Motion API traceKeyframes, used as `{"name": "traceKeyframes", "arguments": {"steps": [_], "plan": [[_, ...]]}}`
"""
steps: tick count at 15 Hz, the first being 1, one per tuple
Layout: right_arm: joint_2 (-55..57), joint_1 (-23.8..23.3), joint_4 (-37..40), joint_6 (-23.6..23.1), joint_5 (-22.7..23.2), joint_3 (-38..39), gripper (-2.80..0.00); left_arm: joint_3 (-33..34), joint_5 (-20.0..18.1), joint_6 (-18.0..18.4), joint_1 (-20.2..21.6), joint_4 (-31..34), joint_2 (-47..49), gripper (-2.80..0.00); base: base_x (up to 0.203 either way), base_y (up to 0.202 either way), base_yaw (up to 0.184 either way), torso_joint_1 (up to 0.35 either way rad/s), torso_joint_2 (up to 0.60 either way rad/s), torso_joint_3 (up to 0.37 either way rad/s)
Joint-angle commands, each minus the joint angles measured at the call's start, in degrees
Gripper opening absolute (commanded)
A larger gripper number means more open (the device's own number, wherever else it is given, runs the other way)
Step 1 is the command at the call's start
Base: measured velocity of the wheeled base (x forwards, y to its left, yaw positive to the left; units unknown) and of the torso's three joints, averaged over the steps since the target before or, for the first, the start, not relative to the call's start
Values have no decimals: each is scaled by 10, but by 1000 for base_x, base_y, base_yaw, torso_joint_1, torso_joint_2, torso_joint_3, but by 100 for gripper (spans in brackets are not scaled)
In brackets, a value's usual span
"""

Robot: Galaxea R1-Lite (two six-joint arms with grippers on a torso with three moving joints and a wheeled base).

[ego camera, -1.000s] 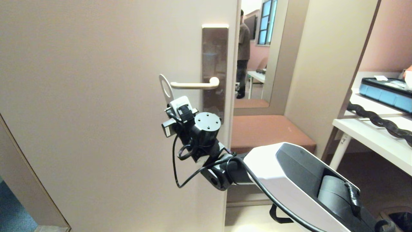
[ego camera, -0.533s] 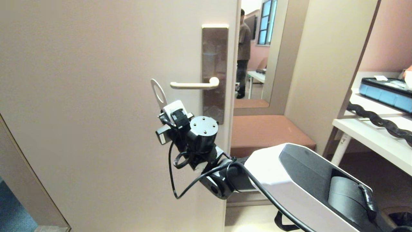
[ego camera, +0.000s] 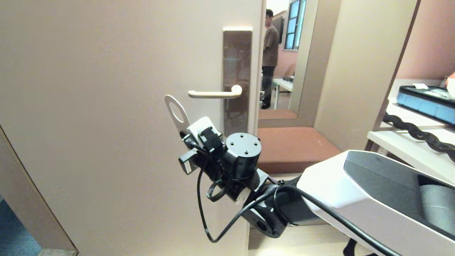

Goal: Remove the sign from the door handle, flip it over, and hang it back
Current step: Hand it to the other hand

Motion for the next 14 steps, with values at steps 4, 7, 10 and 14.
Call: {"name": "traceKeyframes", "arguments": {"steps": [4,7,10,14], "plan": [[-126,0,-30,0,7,175,-280,0,0,-1,0,0,1,-280,0,0,0,0,0,0],[-188,-1,-31,0,6,248,-280,0,0,-1,0,0,1,-280,0,0,0,0,0,0],[-229,-3,-30,0,2,294,-280,0,0,-1,0,0,1,-280,0,0,0,0,0,0],[-286,-21,-30,-3,-10,360,-280,0,0,-1,0,0,1,-280,0,0,0,0,0,0]]}}
